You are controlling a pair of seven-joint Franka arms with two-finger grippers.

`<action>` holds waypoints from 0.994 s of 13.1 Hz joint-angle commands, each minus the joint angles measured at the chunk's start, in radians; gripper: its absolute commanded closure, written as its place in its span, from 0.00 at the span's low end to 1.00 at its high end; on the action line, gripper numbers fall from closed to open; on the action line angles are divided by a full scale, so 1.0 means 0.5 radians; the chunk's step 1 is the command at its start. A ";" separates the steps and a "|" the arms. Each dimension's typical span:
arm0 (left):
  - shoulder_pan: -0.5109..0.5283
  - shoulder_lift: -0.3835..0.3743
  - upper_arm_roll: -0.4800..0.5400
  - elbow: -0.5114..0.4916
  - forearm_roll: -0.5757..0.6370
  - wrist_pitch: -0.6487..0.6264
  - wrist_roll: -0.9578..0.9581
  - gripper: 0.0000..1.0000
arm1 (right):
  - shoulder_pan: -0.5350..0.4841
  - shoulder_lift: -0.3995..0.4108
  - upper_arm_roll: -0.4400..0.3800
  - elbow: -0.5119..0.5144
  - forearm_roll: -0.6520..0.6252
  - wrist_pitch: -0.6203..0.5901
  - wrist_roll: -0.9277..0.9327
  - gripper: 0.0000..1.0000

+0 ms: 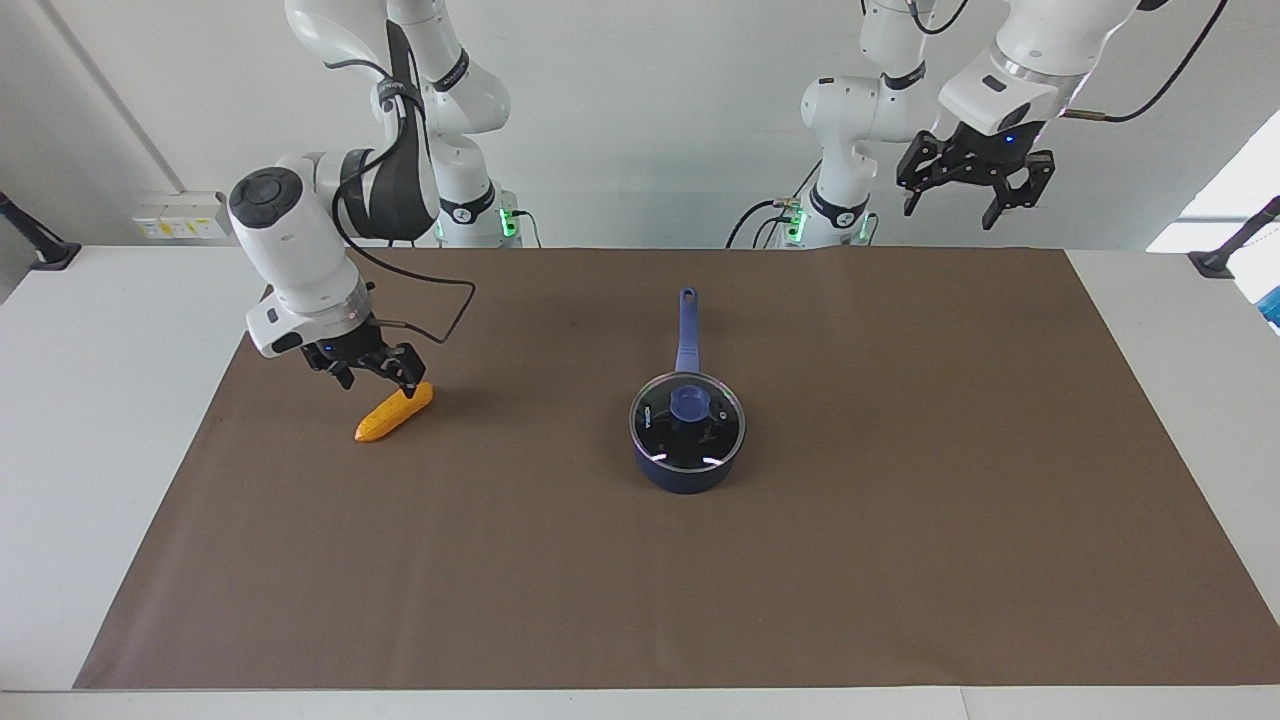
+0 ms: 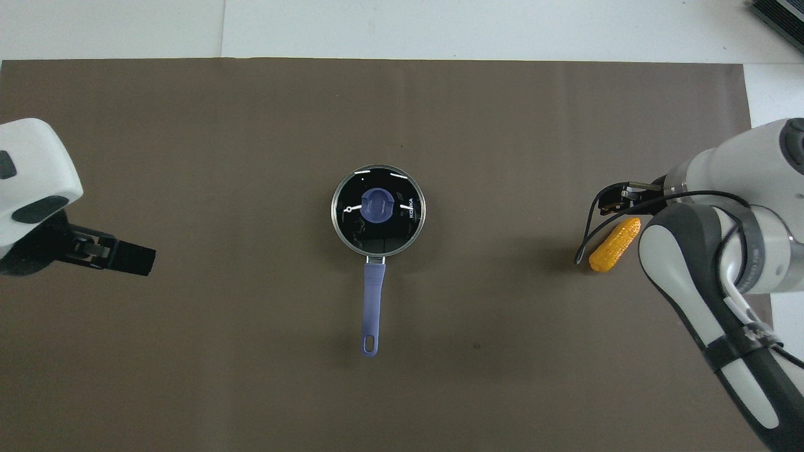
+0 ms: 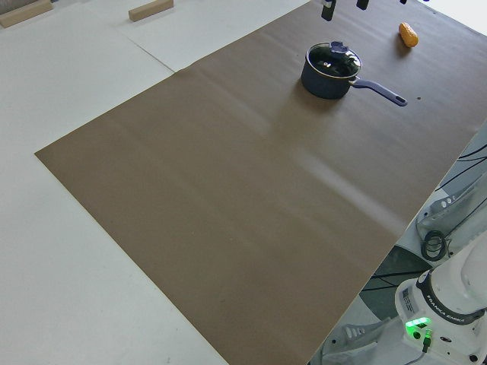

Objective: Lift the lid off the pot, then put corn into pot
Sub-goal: 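Grasp the lid knob with the left gripper while the right gripper grasps the corn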

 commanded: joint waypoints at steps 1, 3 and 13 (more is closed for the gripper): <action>-0.207 -0.079 0.024 -0.228 -0.008 0.239 -0.206 0.00 | -0.011 -0.038 0.010 -0.165 0.005 0.067 0.265 0.00; -0.333 -0.021 0.024 -0.284 -0.008 0.399 -0.430 0.00 | -0.030 0.026 0.007 -0.187 0.008 0.077 0.354 0.00; -0.655 0.613 0.024 -0.107 0.047 1.102 -0.998 0.00 | -0.103 0.192 0.007 -0.288 0.008 0.371 0.447 0.00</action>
